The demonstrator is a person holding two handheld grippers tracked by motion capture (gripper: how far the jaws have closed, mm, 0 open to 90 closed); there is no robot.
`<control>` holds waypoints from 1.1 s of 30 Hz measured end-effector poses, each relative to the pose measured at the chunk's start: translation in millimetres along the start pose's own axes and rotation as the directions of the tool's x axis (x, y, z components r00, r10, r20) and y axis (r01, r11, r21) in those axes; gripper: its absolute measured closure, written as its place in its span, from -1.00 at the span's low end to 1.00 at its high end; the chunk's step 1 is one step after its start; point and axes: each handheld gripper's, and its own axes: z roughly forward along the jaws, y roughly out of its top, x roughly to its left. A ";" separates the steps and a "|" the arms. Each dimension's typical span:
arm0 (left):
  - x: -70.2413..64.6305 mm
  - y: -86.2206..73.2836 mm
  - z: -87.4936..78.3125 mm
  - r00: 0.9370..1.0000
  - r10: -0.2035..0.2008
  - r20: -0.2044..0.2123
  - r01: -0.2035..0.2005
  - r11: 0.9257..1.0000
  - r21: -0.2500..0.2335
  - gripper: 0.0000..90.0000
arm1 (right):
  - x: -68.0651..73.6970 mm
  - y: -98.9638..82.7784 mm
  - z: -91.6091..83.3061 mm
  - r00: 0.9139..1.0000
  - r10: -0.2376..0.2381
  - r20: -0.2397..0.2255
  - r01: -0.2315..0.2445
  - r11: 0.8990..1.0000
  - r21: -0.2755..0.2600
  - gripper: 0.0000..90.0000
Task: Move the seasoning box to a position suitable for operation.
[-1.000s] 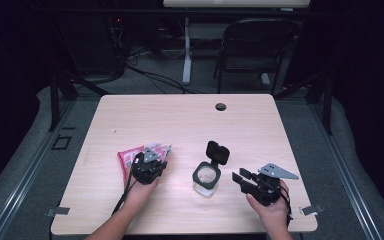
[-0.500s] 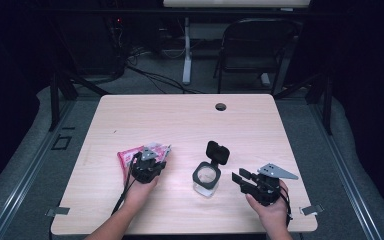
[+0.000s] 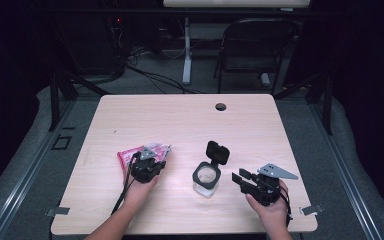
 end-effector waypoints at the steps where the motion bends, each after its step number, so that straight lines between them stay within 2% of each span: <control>1: 0.2 0.3 -0.7 1.000 0.001 0.002 -0.001 1.000 0.004 1.00 | 0.0 0.0 0.0 1.000 0.000 0.000 0.000 1.000 0.000 0.37; 7: 0.3 1.4 -3.8 1.000 -0.001 0.004 0.001 1.000 -0.004 1.00 | -0.7 -0.1 -0.3 1.000 0.001 0.001 -0.001 1.000 0.000 0.37; 20: 1.0 3.1 -27.3 1.000 0.008 -0.001 -0.008 0.999 -0.046 1.00 | -1.3 3.6 1.4 1.000 0.001 -0.014 -0.001 1.000 -0.010 0.35; 33: 11.8 0.0 -55.2 1.000 -0.027 -0.014 0.025 0.995 -0.100 1.00 | -0.5 10.4 9.7 0.999 -0.002 -0.047 0.002 1.000 -0.013 0.32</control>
